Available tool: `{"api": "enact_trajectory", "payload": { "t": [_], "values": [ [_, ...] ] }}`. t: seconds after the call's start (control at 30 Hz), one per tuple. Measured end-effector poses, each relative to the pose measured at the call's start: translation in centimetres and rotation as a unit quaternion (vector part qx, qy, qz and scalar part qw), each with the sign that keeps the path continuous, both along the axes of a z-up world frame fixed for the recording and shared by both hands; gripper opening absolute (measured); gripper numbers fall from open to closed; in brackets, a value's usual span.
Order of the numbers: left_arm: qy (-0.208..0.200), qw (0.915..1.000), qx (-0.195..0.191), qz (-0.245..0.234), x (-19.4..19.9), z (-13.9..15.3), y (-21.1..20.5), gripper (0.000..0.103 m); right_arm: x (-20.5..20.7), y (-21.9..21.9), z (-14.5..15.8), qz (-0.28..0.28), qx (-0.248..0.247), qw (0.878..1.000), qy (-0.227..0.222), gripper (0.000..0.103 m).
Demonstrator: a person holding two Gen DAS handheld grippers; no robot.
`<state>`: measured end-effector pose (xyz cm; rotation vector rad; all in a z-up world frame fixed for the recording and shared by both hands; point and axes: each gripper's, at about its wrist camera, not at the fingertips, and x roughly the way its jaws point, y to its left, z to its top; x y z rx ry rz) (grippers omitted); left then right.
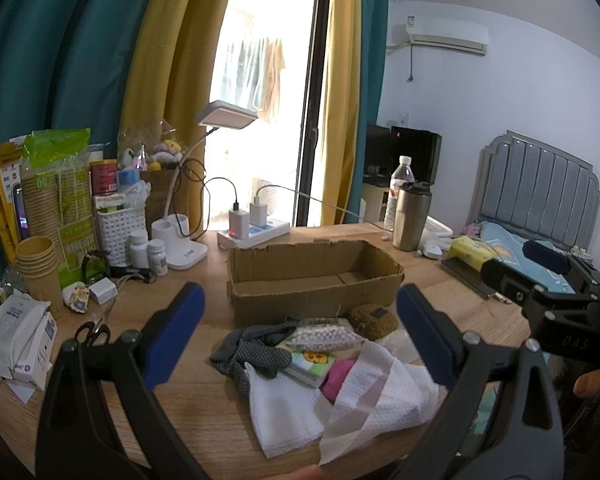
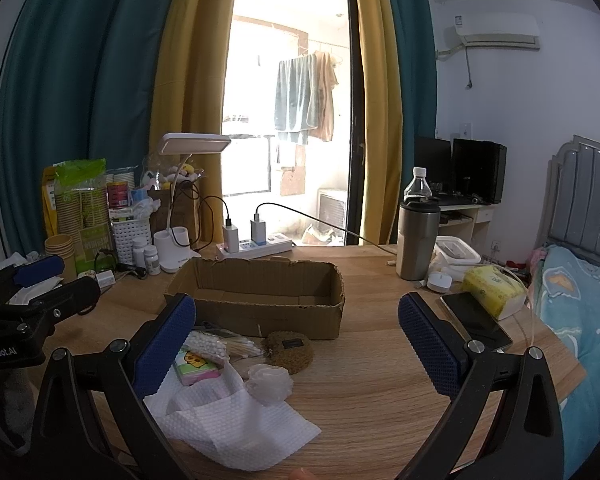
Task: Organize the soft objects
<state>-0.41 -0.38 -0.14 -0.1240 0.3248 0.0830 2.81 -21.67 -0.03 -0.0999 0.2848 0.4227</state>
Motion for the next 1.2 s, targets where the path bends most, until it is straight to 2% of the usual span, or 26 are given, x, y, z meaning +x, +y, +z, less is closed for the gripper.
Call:
{"api": "enact_trajectory", "payload": {
  "t": [0.23, 0.5, 1.0, 1.2],
  "values": [
    [0.006, 1.0, -0.004, 0.0, 0.1, -0.5, 0.0, 0.098, -0.2, 0.3, -0.3, 0.0, -0.001, 1.0, 0.005, 0.103],
    [0.034, 0.9994, -0.012, -0.001, 1.1, -1.9, 0.4, 0.098, 1.0, -0.2, -1.5, -0.008, -0.004, 1.0, 0.026, 0.103],
    [0.091, 0.9954, -0.031, 0.002, 3.1, -5.6, 1.2, 0.098, 2.4, 2.3, -7.0, 0.051, -0.037, 0.989, 0.132, 0.103],
    [0.109, 0.9935, -0.034, -0.005, 3.5, -6.7, 0.9, 0.098, 3.2, 2.2, -7.9, 0.051, -0.032, 0.987, 0.149, 0.103]
  ]
}}
